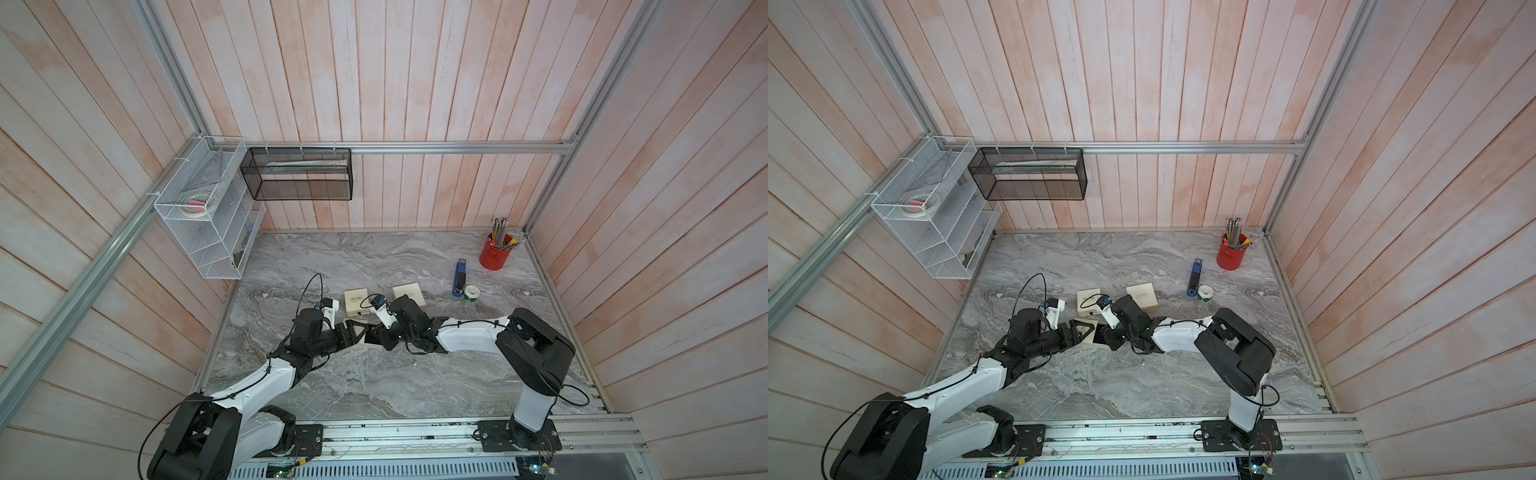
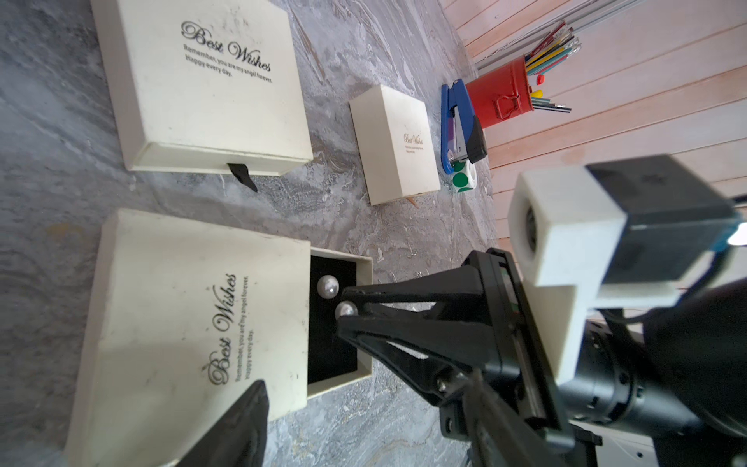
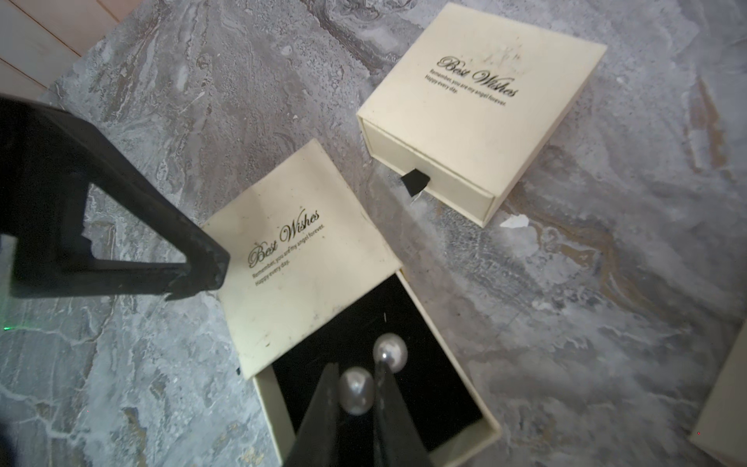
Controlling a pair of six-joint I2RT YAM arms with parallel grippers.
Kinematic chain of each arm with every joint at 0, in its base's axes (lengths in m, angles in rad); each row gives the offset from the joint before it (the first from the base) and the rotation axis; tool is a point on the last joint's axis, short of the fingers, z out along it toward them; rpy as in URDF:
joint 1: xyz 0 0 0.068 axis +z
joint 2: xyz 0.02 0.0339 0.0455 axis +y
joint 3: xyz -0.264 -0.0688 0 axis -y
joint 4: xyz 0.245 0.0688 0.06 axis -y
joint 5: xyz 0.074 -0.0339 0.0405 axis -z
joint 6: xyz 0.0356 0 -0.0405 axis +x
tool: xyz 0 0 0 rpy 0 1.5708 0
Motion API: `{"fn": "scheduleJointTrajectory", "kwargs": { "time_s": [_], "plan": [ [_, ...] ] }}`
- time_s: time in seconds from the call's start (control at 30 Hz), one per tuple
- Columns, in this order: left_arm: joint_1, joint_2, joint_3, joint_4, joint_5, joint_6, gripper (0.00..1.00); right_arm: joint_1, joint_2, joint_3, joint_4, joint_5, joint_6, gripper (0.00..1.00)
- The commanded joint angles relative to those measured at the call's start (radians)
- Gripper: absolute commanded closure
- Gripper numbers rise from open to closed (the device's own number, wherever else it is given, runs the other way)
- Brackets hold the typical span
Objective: Place the earrings into the drawer-style jewelry box
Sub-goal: Insert the earring into the inner lining.
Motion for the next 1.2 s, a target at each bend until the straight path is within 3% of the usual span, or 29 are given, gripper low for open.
{"fn": "scheduleJointTrajectory", "kwargs": {
  "time_s": [0.0,1.17],
  "plan": [
    [0.009,0.010,0.006,0.024,0.019,0.011,0.23,0.008,0.017,0.023,0.008,-0.025,-0.006,1.00],
    [0.014,0.058,0.038,0.035,0.040,0.027,0.23,0.010,0.023,0.003,-0.037,-0.018,-0.015,1.00]
  ]
}}
